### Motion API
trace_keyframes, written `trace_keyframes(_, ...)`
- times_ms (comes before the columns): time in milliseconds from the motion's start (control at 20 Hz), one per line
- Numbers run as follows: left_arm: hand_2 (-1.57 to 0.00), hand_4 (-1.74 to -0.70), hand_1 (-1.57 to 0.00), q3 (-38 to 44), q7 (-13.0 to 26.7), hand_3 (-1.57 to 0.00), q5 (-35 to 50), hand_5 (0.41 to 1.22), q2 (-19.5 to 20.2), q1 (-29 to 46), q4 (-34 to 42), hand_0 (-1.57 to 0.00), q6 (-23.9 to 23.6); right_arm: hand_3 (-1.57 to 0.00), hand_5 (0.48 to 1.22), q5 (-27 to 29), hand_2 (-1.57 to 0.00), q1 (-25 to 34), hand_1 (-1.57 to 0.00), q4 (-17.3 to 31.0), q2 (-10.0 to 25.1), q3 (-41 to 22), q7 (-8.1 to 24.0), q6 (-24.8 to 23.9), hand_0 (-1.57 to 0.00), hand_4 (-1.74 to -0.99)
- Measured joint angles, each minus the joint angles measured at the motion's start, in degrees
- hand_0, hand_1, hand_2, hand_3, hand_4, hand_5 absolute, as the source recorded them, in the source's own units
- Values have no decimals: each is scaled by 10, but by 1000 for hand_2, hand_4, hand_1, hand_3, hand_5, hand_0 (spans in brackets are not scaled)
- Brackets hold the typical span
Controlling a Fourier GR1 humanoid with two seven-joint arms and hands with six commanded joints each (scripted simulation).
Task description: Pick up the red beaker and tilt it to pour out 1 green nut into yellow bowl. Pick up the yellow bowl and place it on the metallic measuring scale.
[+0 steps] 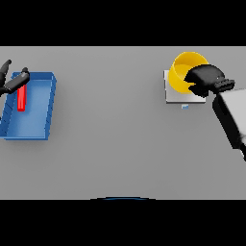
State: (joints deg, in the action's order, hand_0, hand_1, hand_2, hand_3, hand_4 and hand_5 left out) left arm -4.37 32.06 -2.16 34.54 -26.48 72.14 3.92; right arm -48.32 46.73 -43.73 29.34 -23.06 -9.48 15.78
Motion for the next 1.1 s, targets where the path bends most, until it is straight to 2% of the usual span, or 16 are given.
trace_keyframes(50, 1, -847, 1, -1, -4, 1, -1, 796, -3, 4, 3, 1, -4, -1417, 1221, -4, -1380, 4, -1571, 11, -6, -1, 3, -2, -1571, -1741)
trace_keyframes(150, 1, -844, 1, 1, -9, 1, -3, 783, 2, 5, -4, 1, -1, -1448, 1221, -3, -1374, 8, -1571, 24, -5, 2, -14, -1, -1571, -1741)
trace_keyframes(200, 1, -842, 1, 2, -8, 1, 0, 780, 2, 4, -1, 1, 1, -1376, 1221, -4, -1404, 5, -1571, 25, -6, 2, -16, -1, -1571, -1741)
trace_keyframes(250, 1, -838, 1, 3, -4, 1, 1, 779, 5, 1, -4, 1, 4, -1249, 1221, -4, -1437, 4, -1496, 21, -7, 3, -12, 3, -1565, -1741)
trace_keyframes(300, 1, -836, 1, 0, -5, 1, 0, 775, 1, -1, -6, 1, 4, -1110, 1221, -1, -1343, 2, -1428, 15, -7, 5, -9, 7, -1558, -1682)
trace_keyframes(400, 1, -836, 1, 2, 4, 1, 5, 774, 5, -1, 2, 1, 8, -816, 1074, -2, -1007, -1, -1125, 13, -6, 6, -4, 14, -1335, -1592)
trace_keyframes(500, 1, -835, 1, -3, -2, 1, 2, 768, -2, 2, 0, 1, 6, -576, 965, 14, -708, -2, -811, 12, -11, 18, 8, 30, -946, -1535)
trace_keyframes(600, 1, -840, 1, 0, -5, 1, 4, 764, -3, 3, 0, 1, 3, -391, 890, 22, -470, -3, -556, 12, -11, 25, 6, 37, -605, -1496)
trace_keyframes(700, 1, -831, 1, 1, -7, 1, 5, 754, -1, 5, 0, 1, 4, -258, 847, 26, -300, -3, -380, 14, -14, 28, 16, 46, -387, -1476)
trace_keyframes(850, 1, -835, 1, 2, -3, 1, 4, 752, 1, -3, -4, 1, 6, -131, 817, 18, -153, 3, -194, 20, -12, 20, 5, 41, -198, -1435)
trace_keyframes(1000, 1, -834, 1, 0, -7, 1, 1, 759, -2, 7, 0, 1, 0, -67, 798, 12, -78, -1, -99, 20, -7, 13, 14, 53, -101, -1401)
trace_keyframes(1100, 1, -833, 1, 1, -5, 1, 1, 760, 0, -2, 0, 1, -1, -42, 779, 12, -50, 0, -63, 23, -8, 12, 8, 55, -64, -1390)
